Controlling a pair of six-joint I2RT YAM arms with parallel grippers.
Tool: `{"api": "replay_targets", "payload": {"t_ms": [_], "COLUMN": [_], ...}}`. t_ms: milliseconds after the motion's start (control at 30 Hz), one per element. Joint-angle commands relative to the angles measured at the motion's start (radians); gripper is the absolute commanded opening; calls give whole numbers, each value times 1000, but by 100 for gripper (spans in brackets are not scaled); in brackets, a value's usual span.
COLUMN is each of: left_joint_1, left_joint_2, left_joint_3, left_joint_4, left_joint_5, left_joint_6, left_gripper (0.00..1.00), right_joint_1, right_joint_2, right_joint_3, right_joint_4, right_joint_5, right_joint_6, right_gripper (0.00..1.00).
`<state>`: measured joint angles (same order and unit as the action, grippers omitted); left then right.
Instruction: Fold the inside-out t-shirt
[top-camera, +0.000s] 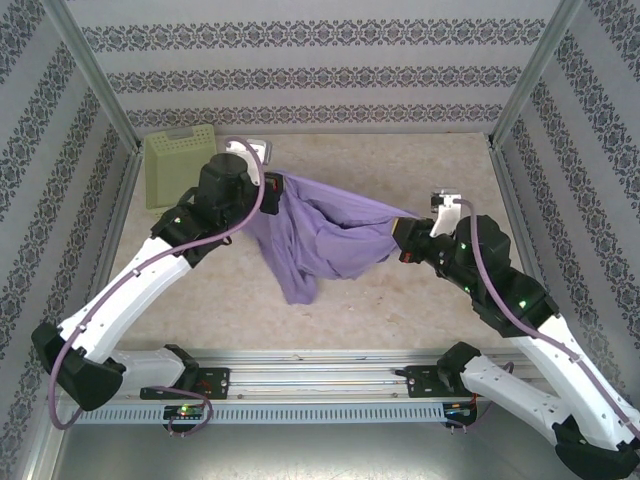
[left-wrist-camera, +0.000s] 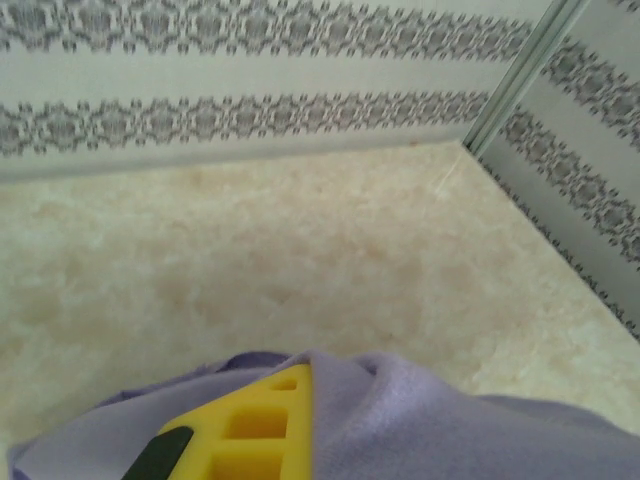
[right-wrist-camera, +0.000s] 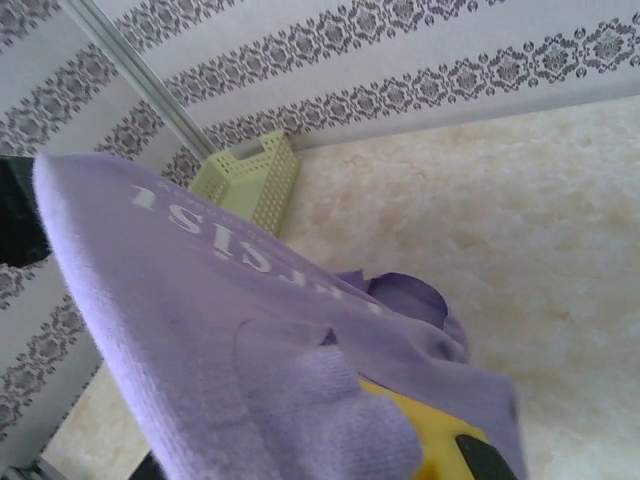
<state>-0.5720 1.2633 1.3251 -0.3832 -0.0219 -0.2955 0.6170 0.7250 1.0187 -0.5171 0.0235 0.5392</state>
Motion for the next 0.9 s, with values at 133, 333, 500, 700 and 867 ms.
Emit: {"api": "replay_targets", "payload": {"t_ms": [133, 333, 500, 700, 867], "left_joint_1": [3, -69, -224, -295, -292], "left_joint_2": [333, 369, 302, 392, 525], "left_joint_3": [9, -9, -21, -3, 101], "left_joint_4": [-195, -260, -259, -221, -218], "left_joint_5": [71, -39, -89, -67, -77], "left_joint_6": [-3, -59, -110, -173, -185], "left_gripper": [22, 46, 50, 51, 59], "right_joint_1": [-19, -28, -28, -28, -28], "right_joint_2": [52, 119, 85, 33, 13], "right_joint_3": [-259, -432, -500, -555, -579], "right_joint_4": [131, 212, 241, 253, 287], "right_joint_5": [5, 43, 44, 73, 55], "right_joint_6": [131, 228, 264, 297, 308], "right_gripper": [0, 0, 0, 0, 0]}}
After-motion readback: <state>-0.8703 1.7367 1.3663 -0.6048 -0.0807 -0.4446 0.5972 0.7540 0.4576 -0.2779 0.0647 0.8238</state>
